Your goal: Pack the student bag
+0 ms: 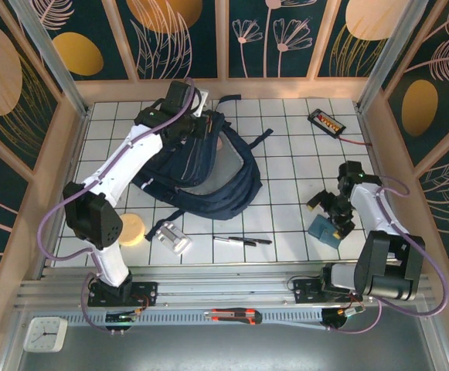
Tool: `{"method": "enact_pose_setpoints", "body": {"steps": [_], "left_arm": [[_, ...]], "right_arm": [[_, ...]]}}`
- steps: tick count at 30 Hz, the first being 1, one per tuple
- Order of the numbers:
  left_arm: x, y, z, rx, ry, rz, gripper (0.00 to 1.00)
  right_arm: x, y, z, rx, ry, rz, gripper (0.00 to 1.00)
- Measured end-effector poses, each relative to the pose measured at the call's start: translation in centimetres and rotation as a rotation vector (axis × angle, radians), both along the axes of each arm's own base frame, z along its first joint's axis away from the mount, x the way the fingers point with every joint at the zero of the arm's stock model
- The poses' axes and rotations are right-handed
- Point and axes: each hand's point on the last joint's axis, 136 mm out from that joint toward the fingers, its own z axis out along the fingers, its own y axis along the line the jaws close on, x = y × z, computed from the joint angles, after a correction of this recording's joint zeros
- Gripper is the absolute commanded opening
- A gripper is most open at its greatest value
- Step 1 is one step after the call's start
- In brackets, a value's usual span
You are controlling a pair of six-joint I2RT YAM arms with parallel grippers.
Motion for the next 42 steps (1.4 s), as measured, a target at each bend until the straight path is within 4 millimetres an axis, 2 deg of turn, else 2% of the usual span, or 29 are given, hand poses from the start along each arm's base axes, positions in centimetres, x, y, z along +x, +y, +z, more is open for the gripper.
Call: {"method": "enact_pose_setpoints", "body": {"steps": [5, 9, 23, 25, 28, 33, 36, 39, 42], "left_arm": [[0.0, 0.0, -0.2, -0.004, -0.007, 0.0, 0.0], [-0.2, 0.1, -0.2, -0.005, -0.01, 0.0, 0.0], [-0.2, 0.1, -0.2, -0.008, -0.015, -0.001, 0.0], [-0.2, 0.1, -0.2, -0.008, -0.015, -0.001, 0.0], [-0.2, 0.1, -0.2, -0.008, -0.015, -0.001, 0.0], [-0.2, 0.1, -0.2, -0.008, -0.015, -0.001, 0.0], [-0.2, 0.1, -0.2, -0.008, -0.016, 0.0, 0.0], [-0.2, 0.1, -0.2, -0.009, -0.015, 0.0, 0.0], [-0.2, 0.1, -0.2, -0.009, -0.015, 0.0, 0.0]], "right_arm": [[-1.4, -0.5, -2.1, 0.001, 0.061, -0.02, 0.99], [-1.4, -0.6, -3.1, 0.003, 0.077, -0.021, 0.99], [-0.7, 0.3, -3.3, -0.008, 0.116, 0.057, 0.99], [0.5, 0.9, -2.9, -0.005, 0.075, 0.081, 0.97], [3.8, 2.3, -1.6, 0.009, -0.022, 0.131, 0.96], [9.9, 5.7, 0.7, 0.059, -0.167, 0.217, 0.96], [12.5, 7.6, 1.8, 0.092, -0.211, 0.244, 0.98], [13.4, 7.7, 2.8, 0.072, -0.222, 0.257, 0.99], [12.4, 5.3, 2.6, 0.024, -0.193, 0.22, 0.99]]}}
